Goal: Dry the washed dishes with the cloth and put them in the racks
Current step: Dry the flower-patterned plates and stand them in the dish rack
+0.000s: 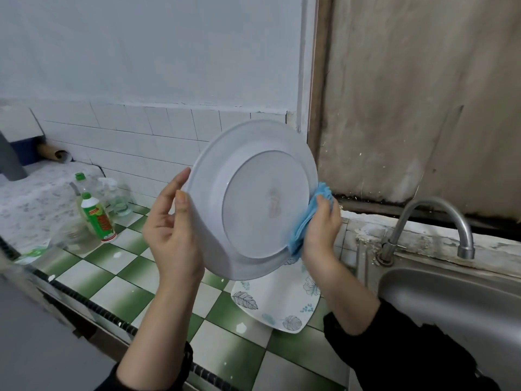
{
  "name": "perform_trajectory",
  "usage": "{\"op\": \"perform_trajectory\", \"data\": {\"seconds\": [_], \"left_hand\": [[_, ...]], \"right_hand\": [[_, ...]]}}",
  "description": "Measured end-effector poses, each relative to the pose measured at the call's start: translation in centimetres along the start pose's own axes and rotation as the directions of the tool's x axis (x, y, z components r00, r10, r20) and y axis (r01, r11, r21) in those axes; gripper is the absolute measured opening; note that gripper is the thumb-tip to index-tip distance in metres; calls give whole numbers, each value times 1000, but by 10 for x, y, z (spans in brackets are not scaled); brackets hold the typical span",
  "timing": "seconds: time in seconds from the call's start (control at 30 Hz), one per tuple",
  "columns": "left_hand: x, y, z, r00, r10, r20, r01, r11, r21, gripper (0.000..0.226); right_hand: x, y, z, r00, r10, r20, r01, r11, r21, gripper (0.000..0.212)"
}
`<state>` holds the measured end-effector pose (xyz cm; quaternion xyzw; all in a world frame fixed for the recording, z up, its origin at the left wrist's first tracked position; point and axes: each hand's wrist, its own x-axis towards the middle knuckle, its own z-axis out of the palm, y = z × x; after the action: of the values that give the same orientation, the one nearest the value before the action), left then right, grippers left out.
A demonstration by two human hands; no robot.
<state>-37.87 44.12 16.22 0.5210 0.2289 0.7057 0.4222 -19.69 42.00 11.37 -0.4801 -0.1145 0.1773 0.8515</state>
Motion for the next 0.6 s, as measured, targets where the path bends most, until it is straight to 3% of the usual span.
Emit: {"op": "perform_trajectory", "data": {"seconds": [0.1, 0.2, 0.27, 0.3, 0.4, 0.47, 0.53, 0.6], "left_hand": [[-2, -13, 0, 997, -51, -55, 52, 998, 24, 21], [3, -23, -4, 943, -331, -35, 332, 927, 174, 49], [13, -26, -12, 834, -550, 43, 528, 818, 229, 80], [17, -25, -16, 774, -631, 57, 599, 758, 257, 83], [26, -13, -23, 530, -842, 100, 811, 538, 230, 62], [27, -8, -26, 405, -888, 218, 880, 443, 170, 49], [29, -3, -28, 407, -868, 285, 895, 441, 64, 40], [31, 0, -31, 464, -839, 284, 884, 460, -85, 37]], "right_hand": [[23, -26, 4, 963, 268, -26, -259, 948, 183, 20], [32, -40, 2, 954, 220, 203, -272, 919, 284, 43], [35, -46, -1, 929, 208, 305, -298, 910, 287, 46], [37, -48, -4, 914, 233, 332, -330, 902, 276, 43], [46, -51, -13, 849, 266, 457, -383, 905, 184, 49], [49, -53, -17, 797, 305, 522, -420, 900, 116, 44], [54, -52, -20, 702, 352, 619, -450, 893, 3, 26], [66, -49, -27, 486, 425, 764, -452, 870, -197, 37]]}}
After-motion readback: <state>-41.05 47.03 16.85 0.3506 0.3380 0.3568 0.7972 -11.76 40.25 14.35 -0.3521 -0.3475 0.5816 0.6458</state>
